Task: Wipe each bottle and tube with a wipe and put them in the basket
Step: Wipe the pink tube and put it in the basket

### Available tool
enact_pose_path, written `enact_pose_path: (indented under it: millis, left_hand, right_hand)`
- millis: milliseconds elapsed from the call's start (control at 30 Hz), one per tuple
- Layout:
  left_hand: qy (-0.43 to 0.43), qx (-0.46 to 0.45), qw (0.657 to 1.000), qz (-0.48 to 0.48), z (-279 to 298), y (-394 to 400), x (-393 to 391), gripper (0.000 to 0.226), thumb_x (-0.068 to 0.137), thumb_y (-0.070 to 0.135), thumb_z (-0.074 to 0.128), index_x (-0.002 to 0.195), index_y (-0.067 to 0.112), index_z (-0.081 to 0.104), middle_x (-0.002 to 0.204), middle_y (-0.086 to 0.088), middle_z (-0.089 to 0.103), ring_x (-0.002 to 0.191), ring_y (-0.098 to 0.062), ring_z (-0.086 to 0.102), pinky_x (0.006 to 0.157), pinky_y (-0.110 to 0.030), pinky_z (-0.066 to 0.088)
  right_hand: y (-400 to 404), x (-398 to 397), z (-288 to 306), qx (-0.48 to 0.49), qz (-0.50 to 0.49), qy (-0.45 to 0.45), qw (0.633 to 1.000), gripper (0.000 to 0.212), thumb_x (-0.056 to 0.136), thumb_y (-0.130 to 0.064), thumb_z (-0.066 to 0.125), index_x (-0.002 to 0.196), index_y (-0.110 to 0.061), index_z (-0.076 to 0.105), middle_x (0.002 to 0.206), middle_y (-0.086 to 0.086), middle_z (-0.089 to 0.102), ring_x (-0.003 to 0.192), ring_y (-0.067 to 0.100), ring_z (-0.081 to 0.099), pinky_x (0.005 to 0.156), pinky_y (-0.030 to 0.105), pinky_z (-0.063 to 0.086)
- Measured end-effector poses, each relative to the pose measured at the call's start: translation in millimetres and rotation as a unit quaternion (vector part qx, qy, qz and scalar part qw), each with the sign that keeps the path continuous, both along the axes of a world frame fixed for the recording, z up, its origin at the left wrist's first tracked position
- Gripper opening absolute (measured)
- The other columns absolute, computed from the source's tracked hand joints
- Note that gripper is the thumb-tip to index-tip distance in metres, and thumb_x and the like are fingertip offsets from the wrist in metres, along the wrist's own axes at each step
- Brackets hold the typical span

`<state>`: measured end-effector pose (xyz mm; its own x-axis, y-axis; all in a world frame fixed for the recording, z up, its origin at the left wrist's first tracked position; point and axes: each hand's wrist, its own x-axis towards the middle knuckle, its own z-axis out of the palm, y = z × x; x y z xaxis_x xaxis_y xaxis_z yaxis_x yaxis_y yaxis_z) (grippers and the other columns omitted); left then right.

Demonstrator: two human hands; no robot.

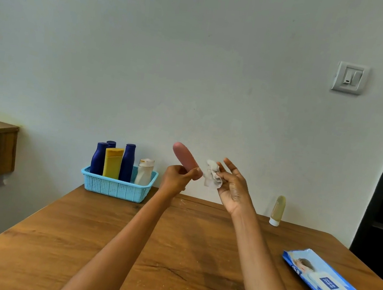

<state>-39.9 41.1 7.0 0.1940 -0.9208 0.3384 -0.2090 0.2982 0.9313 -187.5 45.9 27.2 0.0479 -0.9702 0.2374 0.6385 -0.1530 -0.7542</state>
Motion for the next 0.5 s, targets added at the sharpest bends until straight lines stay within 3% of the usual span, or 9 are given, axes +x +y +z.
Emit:
enact_pose_path:
  millis: [167, 300, 400, 500]
  left_hand:
    - [0.035, 0.016, 0.996, -0.083, 2, 3, -12, 0.047, 0.087, 0.036, 0.062, 0.119, 0.001, 0.057, 0.101, -0.006, 0.069, 0.082, -0.018, 0.066, 0.069, -0.021, 0.055]
    - [0.058, 0.014, 0.997, -0.055, 1, 1, -13, 0.045, 0.088, 0.033, 0.061, 0.119, 0.001, 0.056, 0.103, -0.01, 0.067, 0.085, -0.021, 0.067, 0.071, -0.023, 0.055]
    - [0.062, 0.001, 0.998, -0.029, 2, -2, -7, 0.046, 0.087, 0.034, 0.062, 0.118, 0.0, 0.058, 0.099, -0.009, 0.066, 0.081, -0.019, 0.066, 0.069, -0.022, 0.055]
    - [0.046, -0.017, 0.999, 0.001, 2, -3, -4, 0.047, 0.084, 0.034, 0.065, 0.116, 0.0, 0.06, 0.1, -0.011, 0.067, 0.082, -0.021, 0.066, 0.073, -0.027, 0.056]
  right_hand:
    - [2, 4, -10, -0.008, -0.066, 0.133, 0.989, 0.042, 0.086, 0.01, 0.054, 0.123, -0.008, 0.057, 0.118, 0.013, 0.061, 0.108, 0.026, 0.058, 0.092, 0.035, 0.049]
    - [4, 12, -12, -0.042, -0.105, 0.279, 0.954, 0.033, 0.09, -0.009, 0.059, 0.123, -0.007, 0.06, 0.122, 0.009, 0.063, 0.114, 0.023, 0.057, 0.101, 0.037, 0.045]
    - [5, 18, -10, -0.044, -0.113, 0.276, 0.953, 0.033, 0.089, -0.009, 0.062, 0.121, -0.003, 0.061, 0.118, 0.011, 0.065, 0.108, 0.023, 0.062, 0.093, 0.033, 0.051]
    - [6, 23, -9, 0.005, -0.103, 0.209, 0.972, 0.032, 0.085, -0.004, 0.064, 0.117, -0.001, 0.062, 0.112, 0.013, 0.066, 0.101, 0.025, 0.065, 0.082, 0.03, 0.054]
